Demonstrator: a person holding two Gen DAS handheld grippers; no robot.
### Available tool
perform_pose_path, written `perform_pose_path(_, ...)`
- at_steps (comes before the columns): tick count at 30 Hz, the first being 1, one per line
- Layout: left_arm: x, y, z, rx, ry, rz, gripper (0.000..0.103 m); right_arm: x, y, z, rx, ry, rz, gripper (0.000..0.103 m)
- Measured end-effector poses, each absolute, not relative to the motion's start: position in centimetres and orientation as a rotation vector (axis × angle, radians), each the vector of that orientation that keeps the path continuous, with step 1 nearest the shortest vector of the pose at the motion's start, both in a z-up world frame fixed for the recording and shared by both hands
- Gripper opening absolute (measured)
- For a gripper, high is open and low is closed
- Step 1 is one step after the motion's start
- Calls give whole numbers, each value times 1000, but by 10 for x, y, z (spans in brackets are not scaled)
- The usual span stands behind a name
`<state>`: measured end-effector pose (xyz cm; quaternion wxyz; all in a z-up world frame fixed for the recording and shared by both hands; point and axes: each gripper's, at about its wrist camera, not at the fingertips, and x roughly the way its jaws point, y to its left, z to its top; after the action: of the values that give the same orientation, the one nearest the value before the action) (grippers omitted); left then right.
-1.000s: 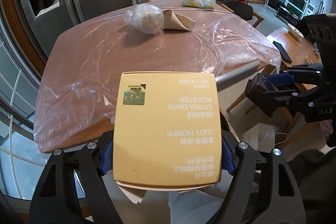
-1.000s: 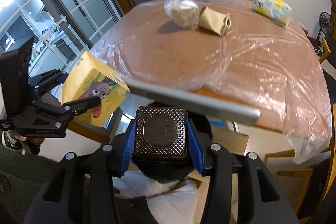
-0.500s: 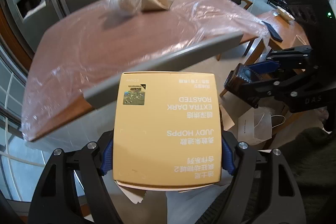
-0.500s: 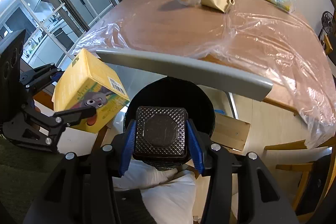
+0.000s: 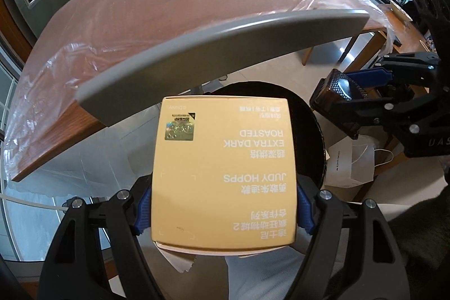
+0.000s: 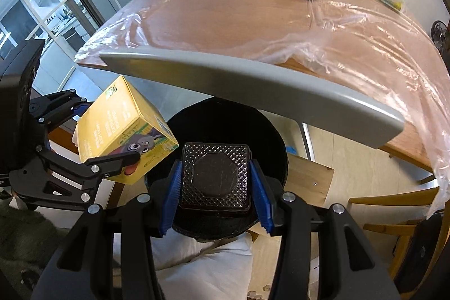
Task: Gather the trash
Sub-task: 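Carry the tan box and dark cake down over the black bin, then open the left tool over the bin while the right tool releases the cake, then move both tools back to the table toward the plastic bag and paper sleeve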
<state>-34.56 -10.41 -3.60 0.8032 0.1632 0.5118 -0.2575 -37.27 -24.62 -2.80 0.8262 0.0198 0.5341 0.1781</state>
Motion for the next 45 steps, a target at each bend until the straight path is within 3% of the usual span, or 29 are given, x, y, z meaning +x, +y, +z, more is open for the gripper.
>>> perform_pose_path(15, -330, -110, -66, 369, 1157, -565, 77, -355, -242, -54, 62, 1180, 333, 47)
perform_pose_path(16, -330, -111, -65, 367, 1156, -573, 79, -356, -243, -53, 67, 1177, 329, 48)
perform_pose_path(19, -331, -111, -63, 370, 1146, -577, 89, -356, -248, -53, 96, 1171, 318, 72)
perform_pose_path(33, -331, -112, -56, 369, 1159, -592, 91, -367, -261, -33, 113, 1143, 308, 74)
perform_pose_path(37, -336, -107, -38, 356, 1132, -591, 91, -376, -271, -7, 138, 1113, 328, 74)
perform_pose_path(42, -354, -95, 21, 313, 1047, -675, 91, -383, -281, 52, 125, 993, 356, 75)
perform_pose_path(44, -352, -92, 47, 296, 985, -689, 91, -373, -287, 66, 128, 946, 313, 88)
perform_pose_path(45, -347, -92, 58, 289, 959, -681, 91, -362, -293, 72, 151, 918, 274, 90)
